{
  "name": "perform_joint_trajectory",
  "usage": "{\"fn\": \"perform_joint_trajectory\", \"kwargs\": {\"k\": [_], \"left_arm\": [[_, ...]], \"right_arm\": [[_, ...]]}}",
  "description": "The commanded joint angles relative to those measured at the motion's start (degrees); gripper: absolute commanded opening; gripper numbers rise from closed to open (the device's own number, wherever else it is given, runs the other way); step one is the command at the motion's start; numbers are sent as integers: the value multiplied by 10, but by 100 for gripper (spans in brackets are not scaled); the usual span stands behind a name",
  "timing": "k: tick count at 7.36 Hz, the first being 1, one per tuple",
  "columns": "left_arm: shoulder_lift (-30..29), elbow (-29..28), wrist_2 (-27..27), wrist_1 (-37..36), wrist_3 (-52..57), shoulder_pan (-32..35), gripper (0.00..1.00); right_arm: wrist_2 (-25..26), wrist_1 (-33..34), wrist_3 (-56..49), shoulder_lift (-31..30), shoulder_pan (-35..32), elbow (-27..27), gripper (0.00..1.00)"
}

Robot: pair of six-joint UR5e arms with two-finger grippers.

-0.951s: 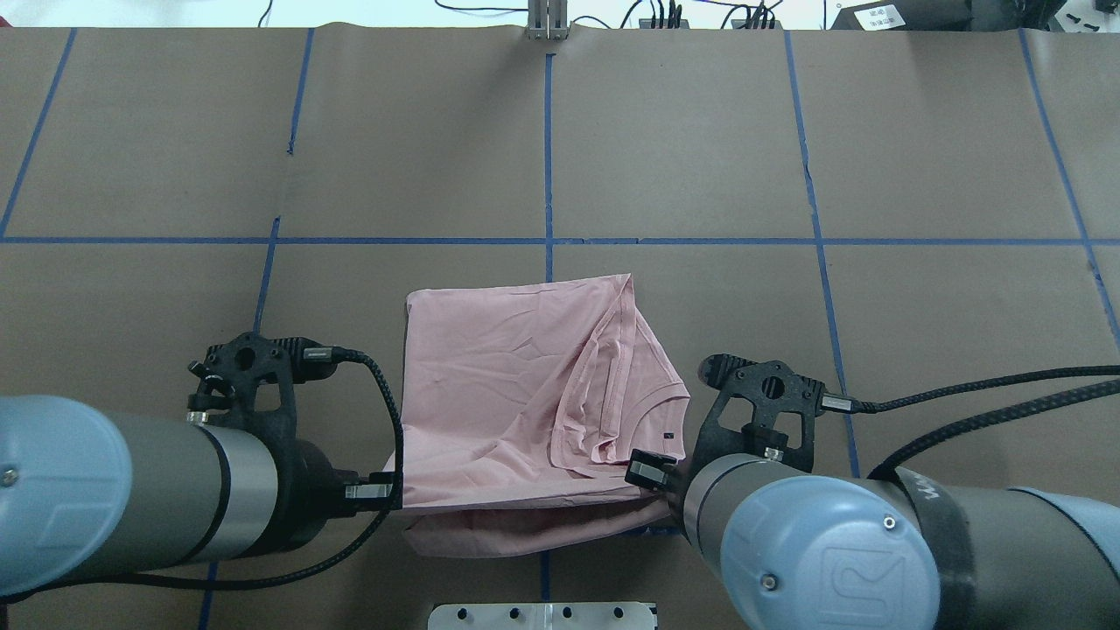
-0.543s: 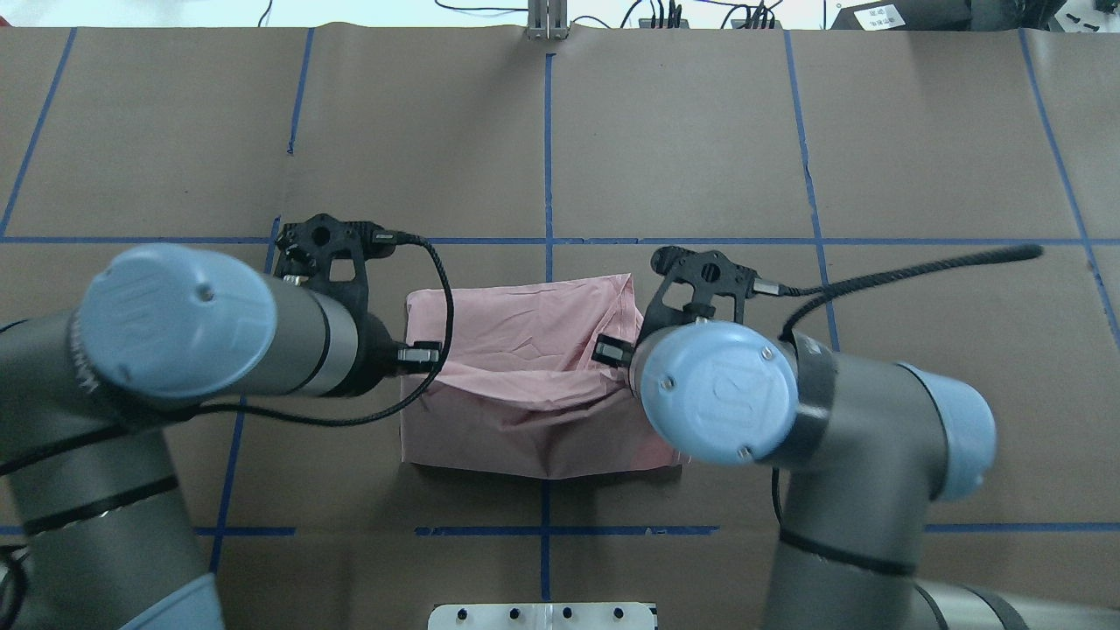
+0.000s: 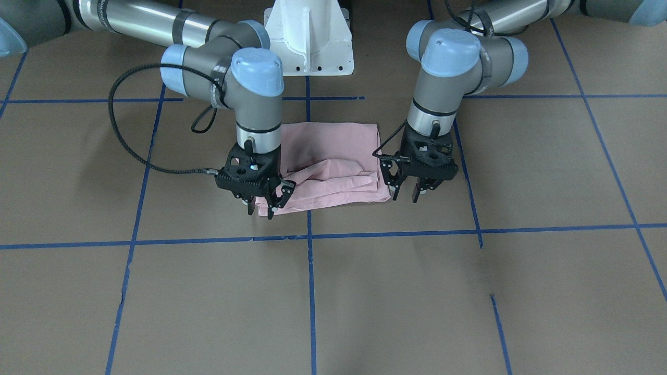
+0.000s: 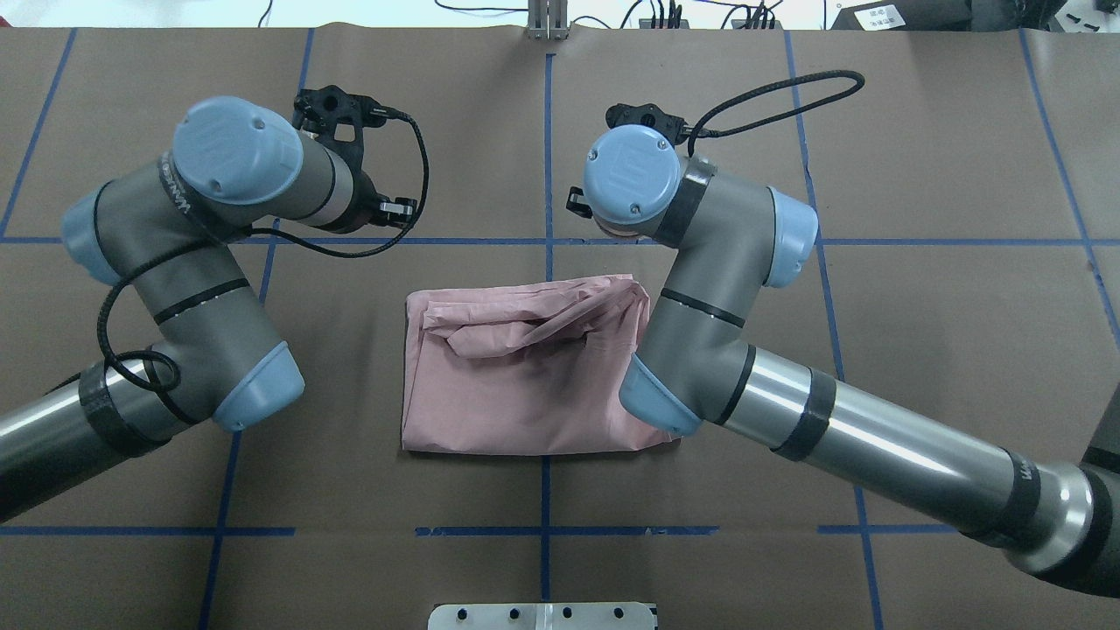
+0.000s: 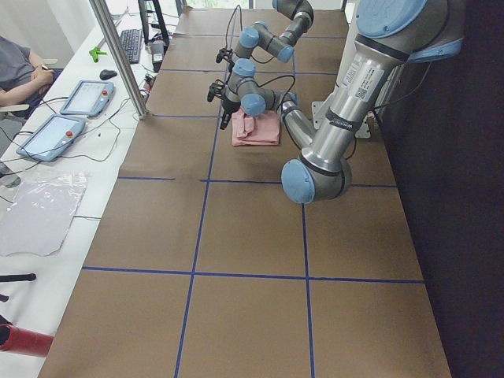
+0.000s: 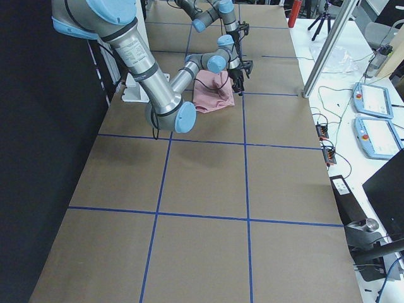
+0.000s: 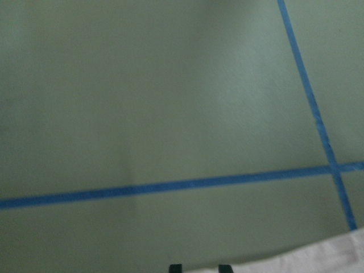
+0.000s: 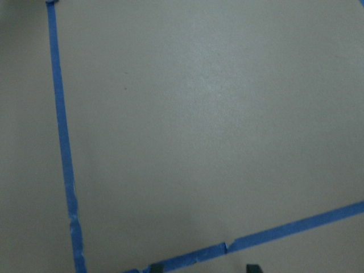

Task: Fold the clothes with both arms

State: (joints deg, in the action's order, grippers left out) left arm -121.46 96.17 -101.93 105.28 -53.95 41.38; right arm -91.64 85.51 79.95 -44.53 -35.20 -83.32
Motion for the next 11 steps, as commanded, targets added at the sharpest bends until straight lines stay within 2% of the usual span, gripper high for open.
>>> {"fn": "perform_joint_trajectory", "kwargs": {"k": [1, 3, 4, 5, 7, 8, 10, 11], "left_arm": [[3, 7, -25, 8, 30, 17, 100], [16, 58, -30, -20, 31, 18, 100], [30, 93, -46, -40, 40, 23, 100], [35, 125, -63, -78, 105, 43, 100], [56, 158, -110, -149, 251, 134, 100], [87, 158, -137, -151, 354, 195, 100], [163, 138, -213, -152, 595, 342, 100], [197, 115, -230, -151, 659, 410, 100]], "right_arm": [[-80, -17, -60, 8, -43, 24, 100], [-114, -13, -121, -9, -74, 7, 100], [-128, -12, -149, -39, -92, -19, 100], [-151, -2, -217, -75, -121, -59, 100], [-230, 61, -383, -147, -211, -139, 100], [-266, 63, -477, -193, -264, -158, 100], [-346, 64, -725, -283, -409, -145, 100], [-380, 63, -827, -309, -479, -96, 100]]}}
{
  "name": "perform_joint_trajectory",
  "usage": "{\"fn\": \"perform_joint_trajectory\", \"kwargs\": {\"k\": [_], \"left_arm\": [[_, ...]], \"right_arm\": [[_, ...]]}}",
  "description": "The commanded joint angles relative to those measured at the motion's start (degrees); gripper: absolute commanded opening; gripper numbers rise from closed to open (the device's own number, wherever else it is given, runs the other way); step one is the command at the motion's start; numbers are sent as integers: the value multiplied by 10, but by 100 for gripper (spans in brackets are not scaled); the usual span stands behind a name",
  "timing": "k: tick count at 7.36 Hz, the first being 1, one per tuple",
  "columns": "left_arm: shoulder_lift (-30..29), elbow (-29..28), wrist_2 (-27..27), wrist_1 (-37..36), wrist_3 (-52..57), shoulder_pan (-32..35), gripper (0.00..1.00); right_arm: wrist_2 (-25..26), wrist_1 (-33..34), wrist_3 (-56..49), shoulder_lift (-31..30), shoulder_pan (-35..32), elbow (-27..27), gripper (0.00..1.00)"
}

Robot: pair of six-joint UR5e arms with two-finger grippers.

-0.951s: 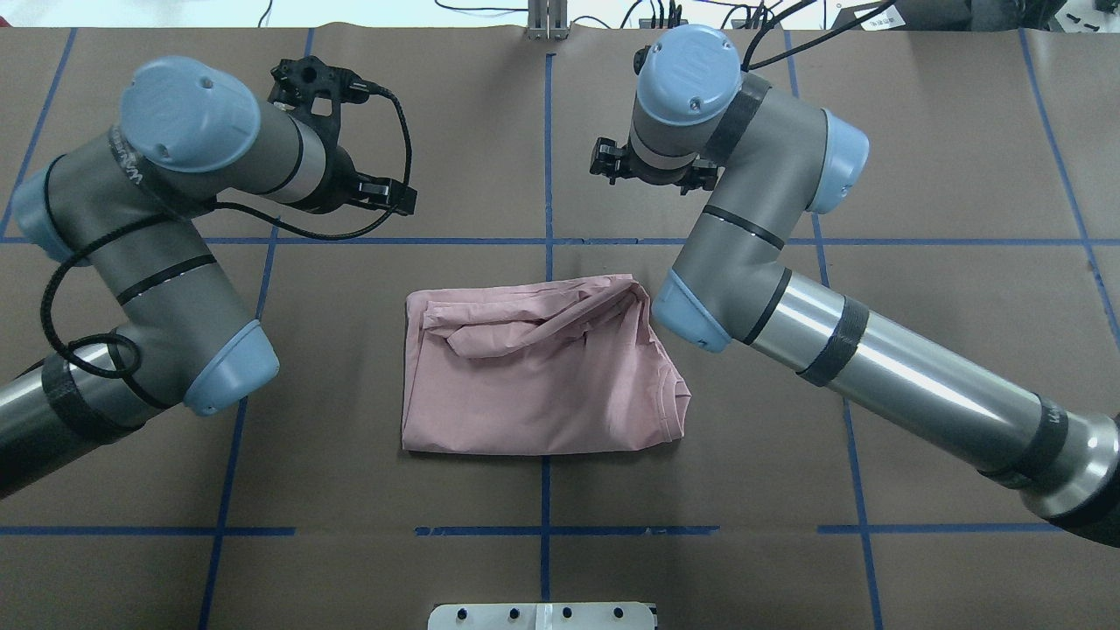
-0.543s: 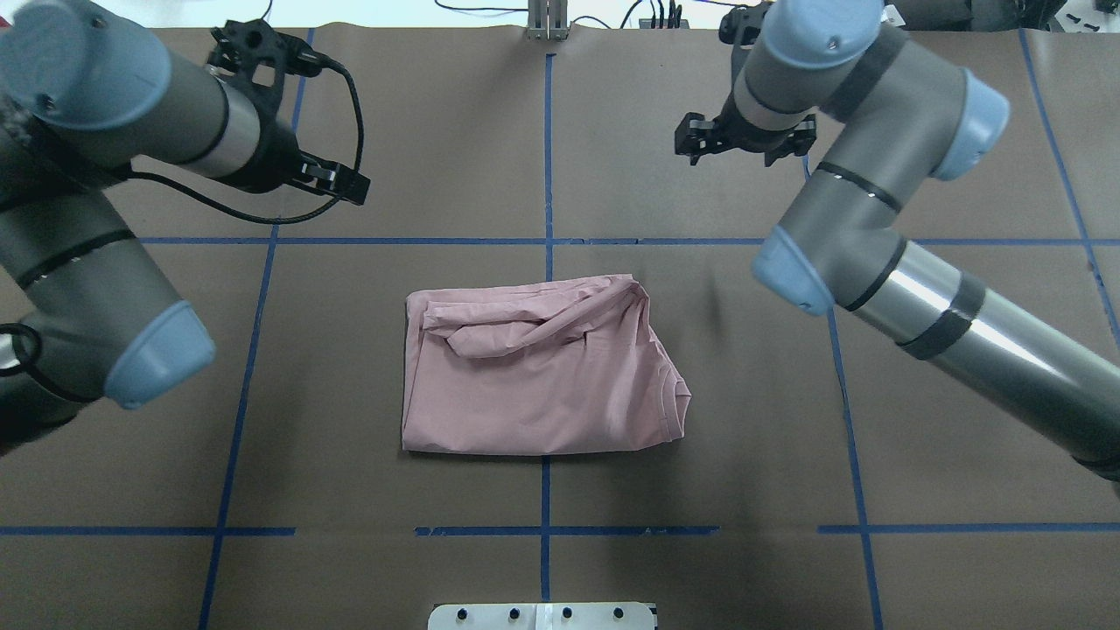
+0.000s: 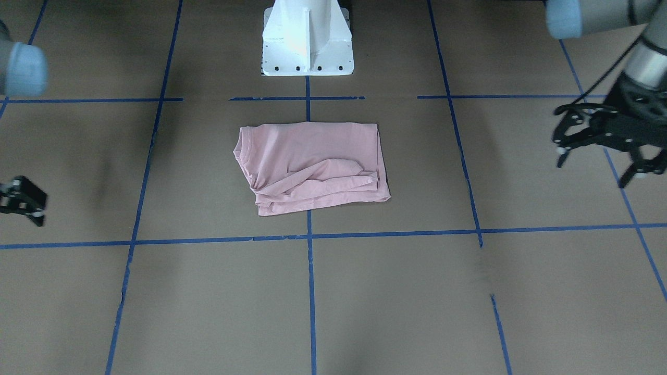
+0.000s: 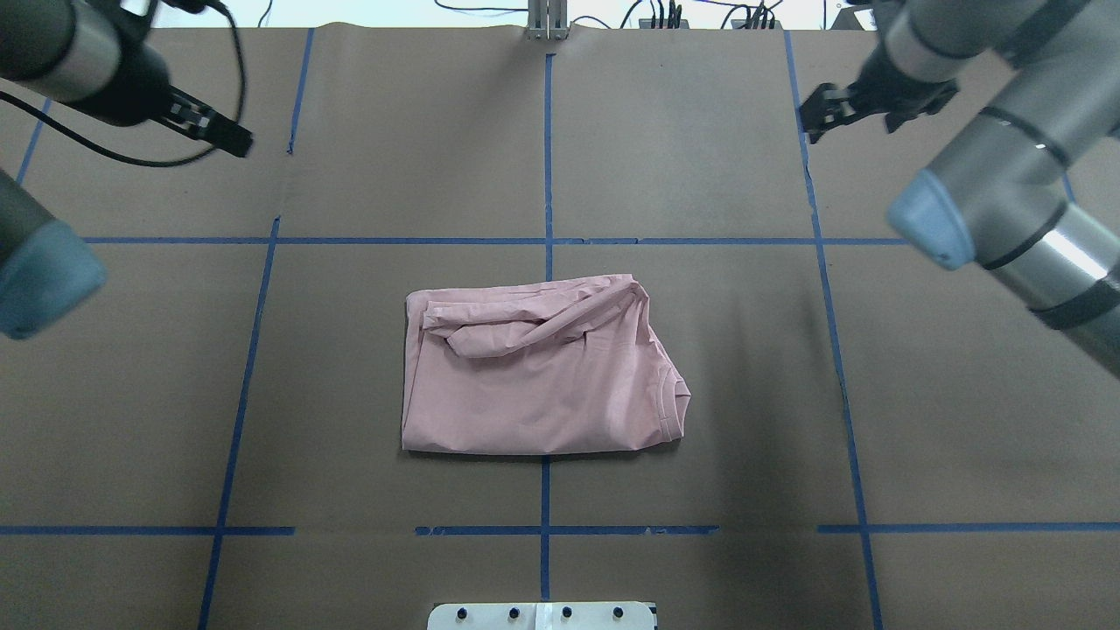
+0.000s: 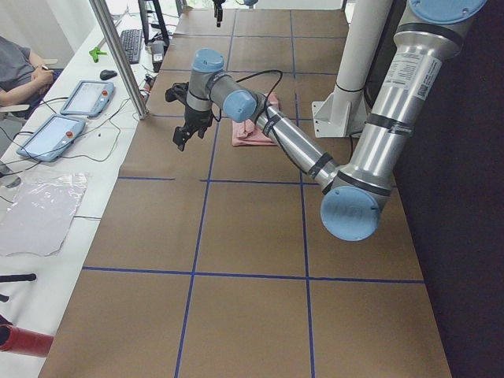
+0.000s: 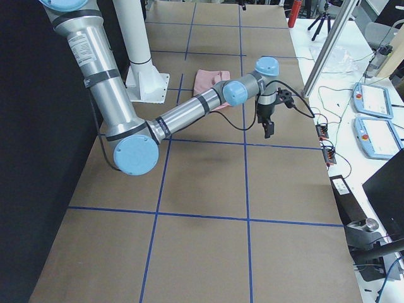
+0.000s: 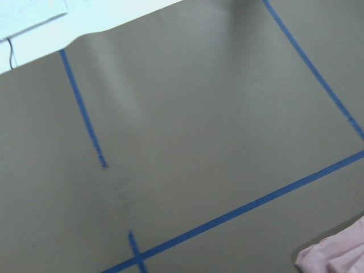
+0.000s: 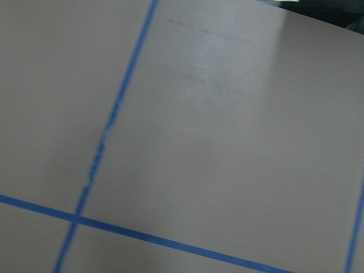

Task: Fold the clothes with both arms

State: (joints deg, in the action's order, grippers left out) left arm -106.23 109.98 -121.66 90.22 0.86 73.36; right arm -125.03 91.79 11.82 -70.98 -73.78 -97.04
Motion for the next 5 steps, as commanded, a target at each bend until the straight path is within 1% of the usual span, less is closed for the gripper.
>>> {"fn": "perform_joint_trajectory", "kwargs": {"k": [1, 2, 3, 4, 5], "left_arm": [[96, -41, -55, 6, 110, 122, 100], [122, -65, -59, 6, 109, 135, 100], [124, -125, -60, 7, 115, 147, 100], [125, -175, -60, 18, 116, 172, 100], [147, -202, -97, 19, 111, 176, 100]], "right_arm": [[-55, -7, -202, -97, -138, 88, 100], [-53, -8, -209, -127, -160, 134, 100], [-54, -39, -208, -150, -165, 174, 100], [-57, -102, -204, -187, -169, 187, 100], [-64, -136, -202, -209, -179, 187, 100]]}}
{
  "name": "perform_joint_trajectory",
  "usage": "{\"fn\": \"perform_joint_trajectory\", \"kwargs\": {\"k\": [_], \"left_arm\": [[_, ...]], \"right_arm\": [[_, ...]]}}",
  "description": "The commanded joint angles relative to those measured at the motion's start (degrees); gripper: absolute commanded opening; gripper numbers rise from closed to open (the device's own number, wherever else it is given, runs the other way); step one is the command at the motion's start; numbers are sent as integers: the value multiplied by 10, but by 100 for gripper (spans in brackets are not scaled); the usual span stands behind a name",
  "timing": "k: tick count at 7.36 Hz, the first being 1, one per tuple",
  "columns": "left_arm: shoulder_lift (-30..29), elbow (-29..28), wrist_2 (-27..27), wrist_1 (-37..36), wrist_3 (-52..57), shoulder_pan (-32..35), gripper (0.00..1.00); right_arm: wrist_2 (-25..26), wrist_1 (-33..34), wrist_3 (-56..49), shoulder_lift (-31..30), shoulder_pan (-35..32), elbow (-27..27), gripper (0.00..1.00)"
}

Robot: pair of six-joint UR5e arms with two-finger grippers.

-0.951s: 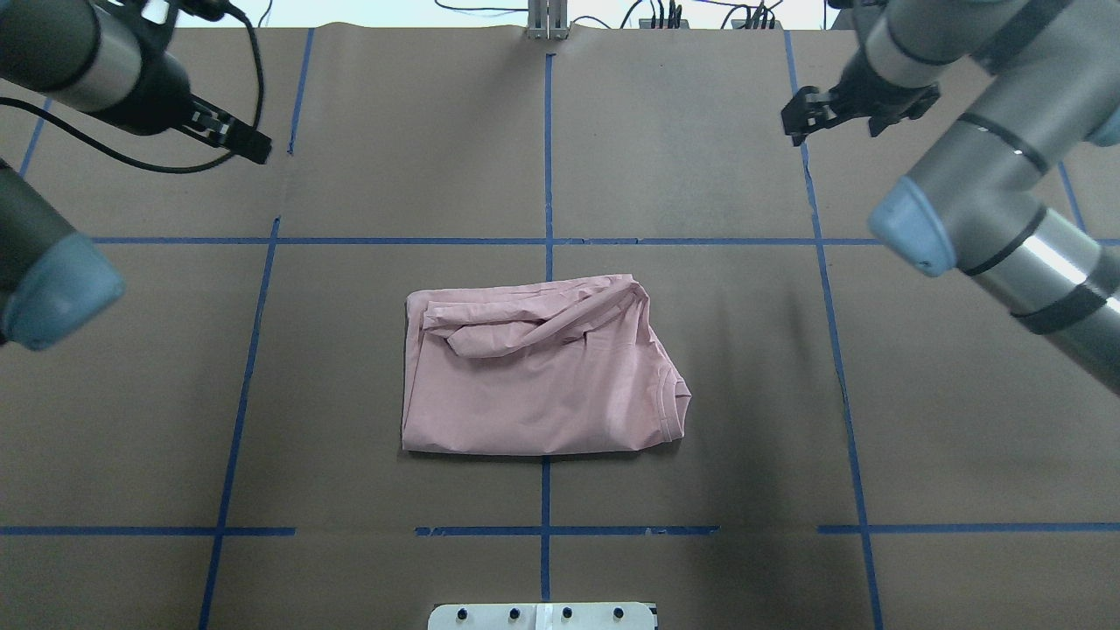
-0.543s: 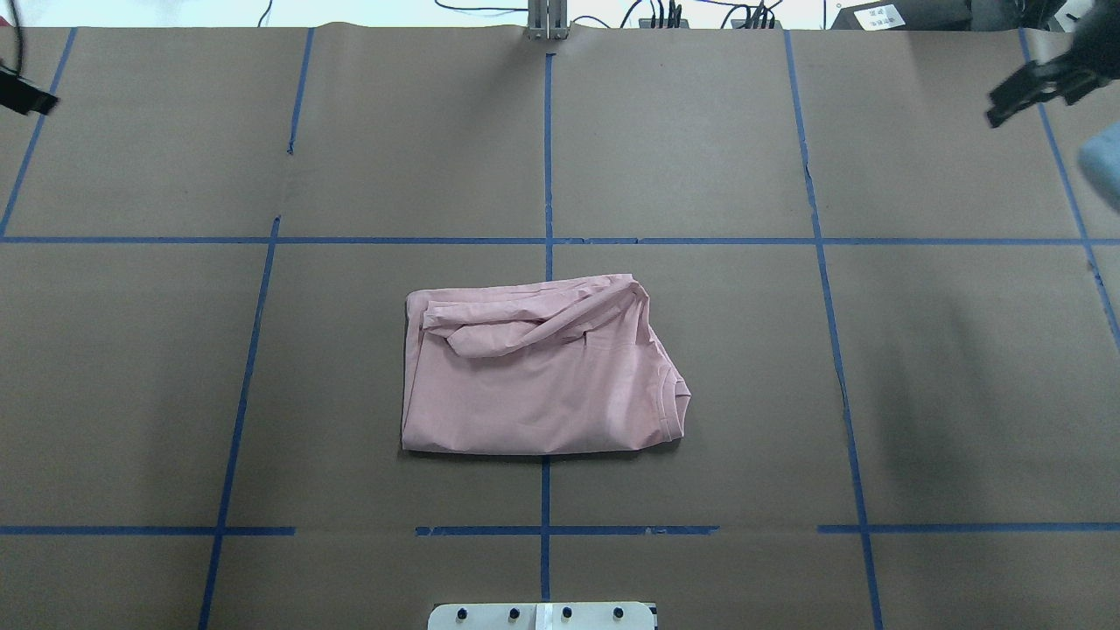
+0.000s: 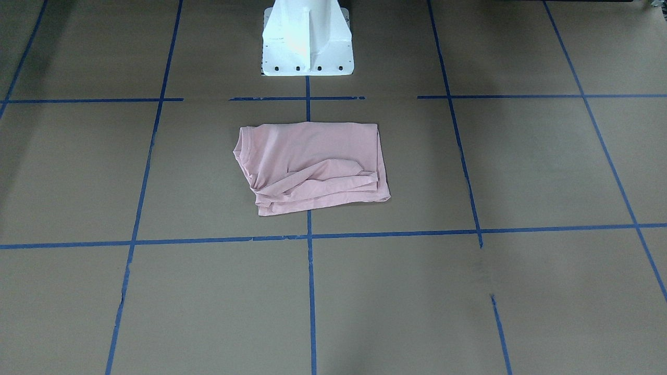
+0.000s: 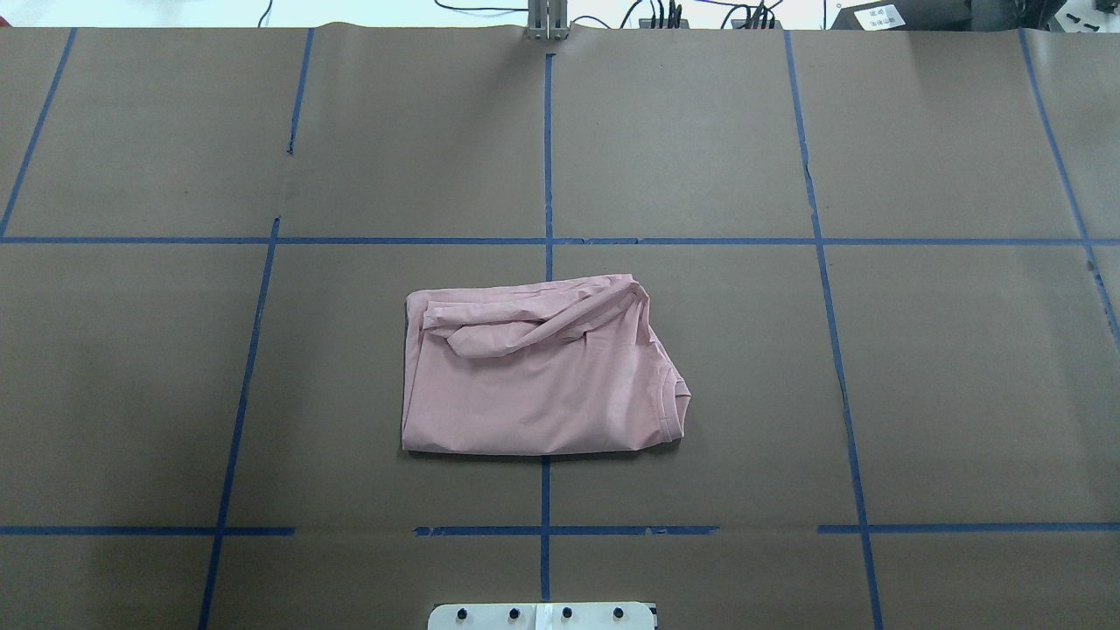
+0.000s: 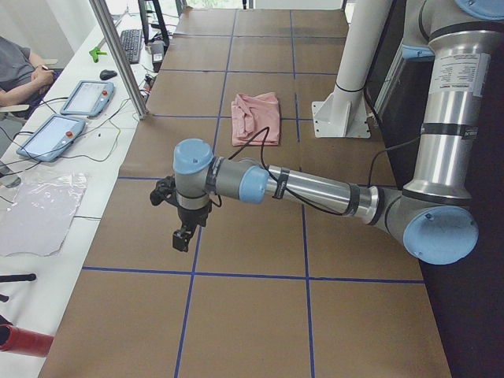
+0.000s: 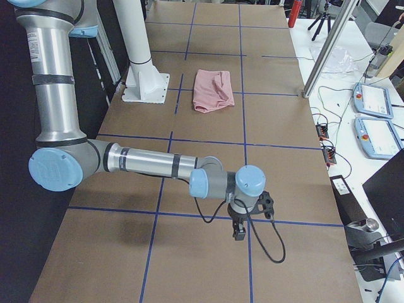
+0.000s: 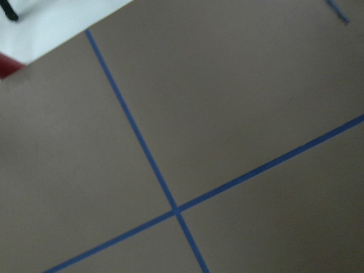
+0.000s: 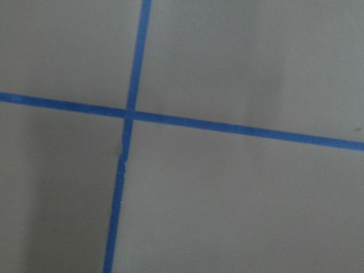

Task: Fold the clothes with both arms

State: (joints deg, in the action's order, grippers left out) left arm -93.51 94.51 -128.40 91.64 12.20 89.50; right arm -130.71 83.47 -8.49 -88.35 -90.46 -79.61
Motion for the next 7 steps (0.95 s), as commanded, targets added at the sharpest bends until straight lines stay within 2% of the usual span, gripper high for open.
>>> {"fn": "perform_joint_trajectory", "kwargs": {"k": [1, 3, 4, 6, 7], "left_arm": [[54, -54, -75, 6, -4, 15, 100], [99, -15, -77, 11, -5, 22, 100], [99, -7, -75, 6, -7, 23, 100], [96, -1, -72, 10, -48, 23, 100], [87, -1, -50, 11, -48, 22, 100]], "right_arm": [[-14, -53, 1, -38, -12, 12, 100], [-14, -26, 2, -28, -13, 3, 100], [-10, -2, 2, -20, -13, -3, 100], [-10, -2, 12, -20, -12, -3, 100], [-10, -2, 12, -20, -13, -3, 100]]}}
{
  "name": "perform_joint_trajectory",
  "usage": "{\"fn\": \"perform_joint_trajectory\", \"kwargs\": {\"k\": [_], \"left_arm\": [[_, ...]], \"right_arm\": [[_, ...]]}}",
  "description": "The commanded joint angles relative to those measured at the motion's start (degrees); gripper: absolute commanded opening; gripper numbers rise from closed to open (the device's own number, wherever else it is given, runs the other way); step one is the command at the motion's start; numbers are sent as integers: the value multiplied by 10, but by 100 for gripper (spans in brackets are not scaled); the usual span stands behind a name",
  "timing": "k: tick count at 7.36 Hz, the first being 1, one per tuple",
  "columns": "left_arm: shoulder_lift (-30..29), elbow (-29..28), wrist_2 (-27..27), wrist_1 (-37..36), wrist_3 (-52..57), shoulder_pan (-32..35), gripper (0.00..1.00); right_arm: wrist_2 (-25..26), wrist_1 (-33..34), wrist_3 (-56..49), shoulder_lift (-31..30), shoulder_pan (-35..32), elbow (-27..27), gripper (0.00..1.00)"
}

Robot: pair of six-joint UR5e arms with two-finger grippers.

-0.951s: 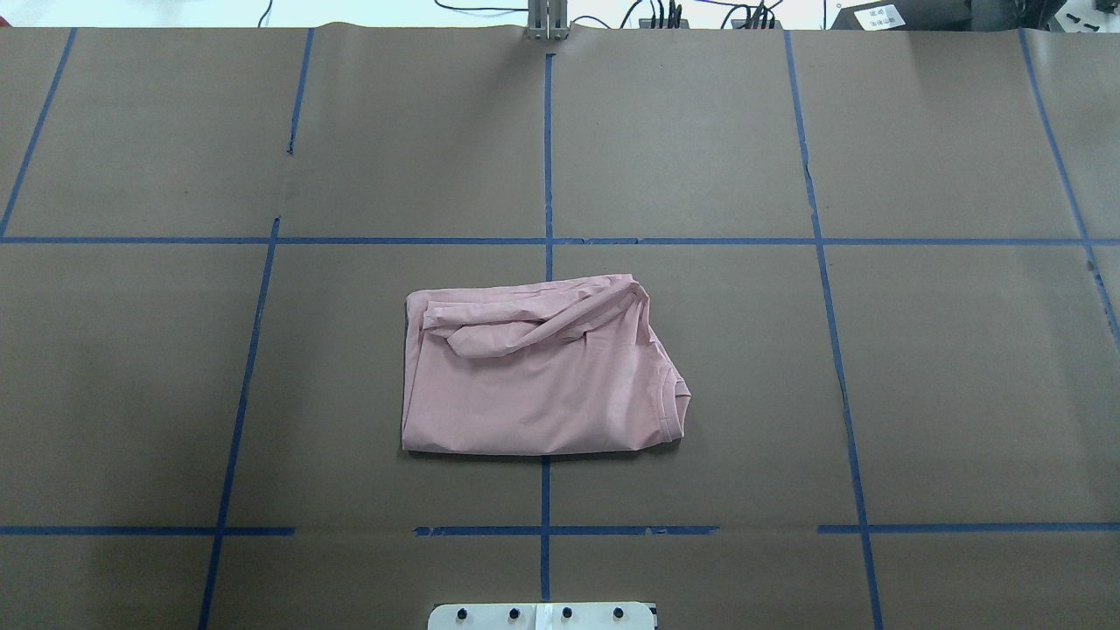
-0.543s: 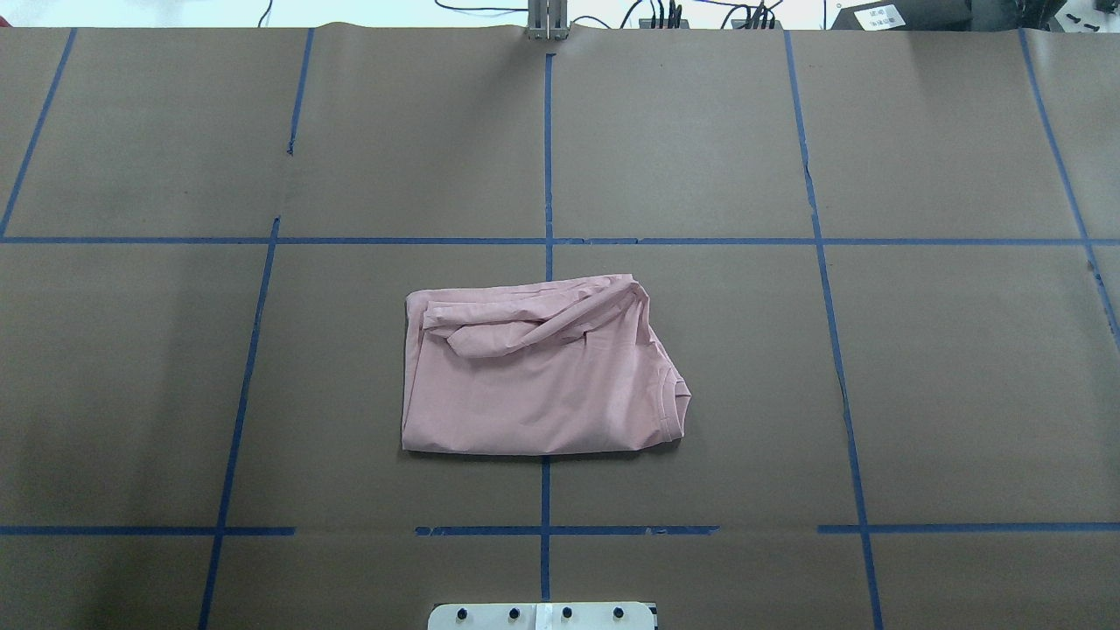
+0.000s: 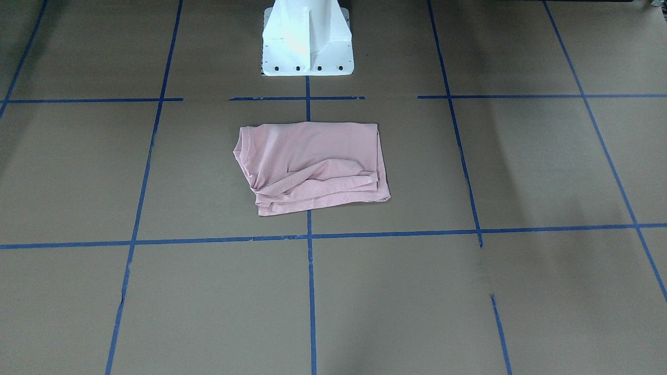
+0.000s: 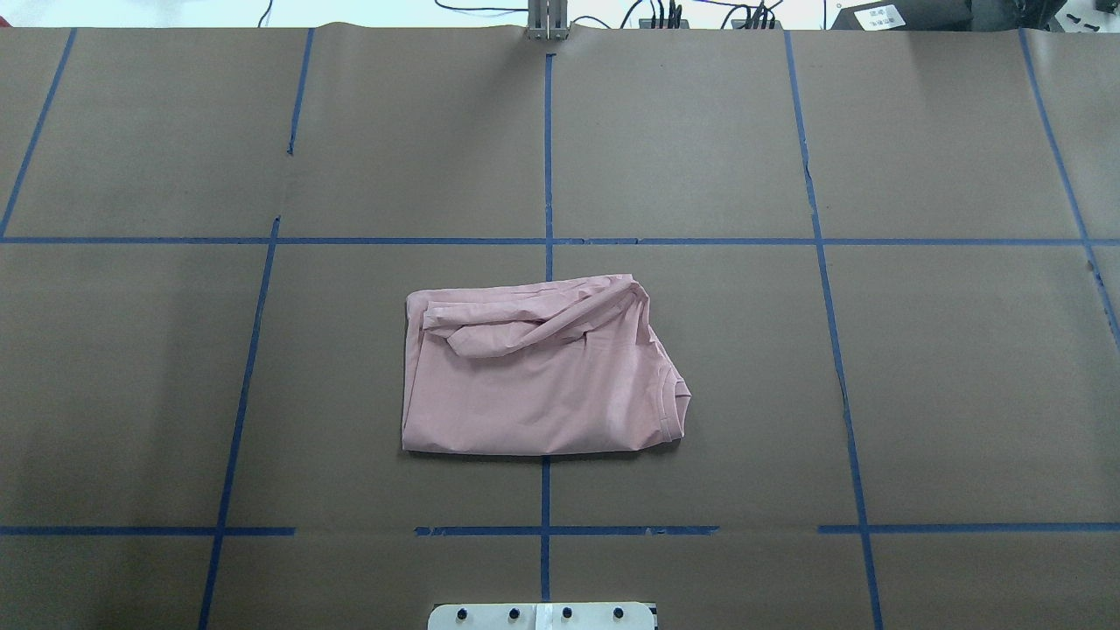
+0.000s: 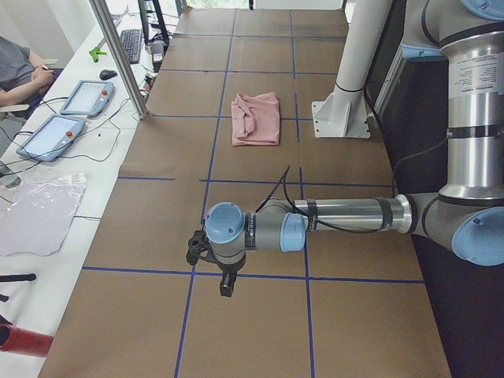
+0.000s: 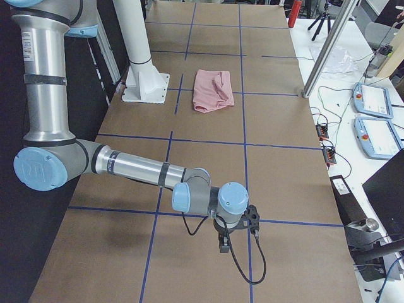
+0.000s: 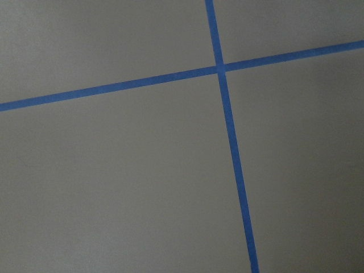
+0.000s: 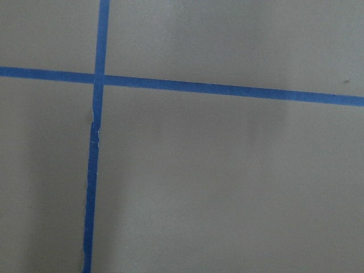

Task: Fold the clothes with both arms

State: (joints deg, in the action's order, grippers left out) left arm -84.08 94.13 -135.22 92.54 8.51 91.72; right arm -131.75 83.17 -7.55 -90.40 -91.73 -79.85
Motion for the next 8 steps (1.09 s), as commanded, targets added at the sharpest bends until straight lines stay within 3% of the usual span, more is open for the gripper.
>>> {"fn": "perform_joint_trajectory", "kwargs": {"k": [1, 8], "left_arm": [[-23, -1, 40, -2, -16, -2, 100], [-19, 2, 50, 4, -15, -2, 100]], "right_arm": [[-1, -1, 3, 0, 1, 0, 100], [-2, -4, 2, 0, 1, 1, 100]]}}
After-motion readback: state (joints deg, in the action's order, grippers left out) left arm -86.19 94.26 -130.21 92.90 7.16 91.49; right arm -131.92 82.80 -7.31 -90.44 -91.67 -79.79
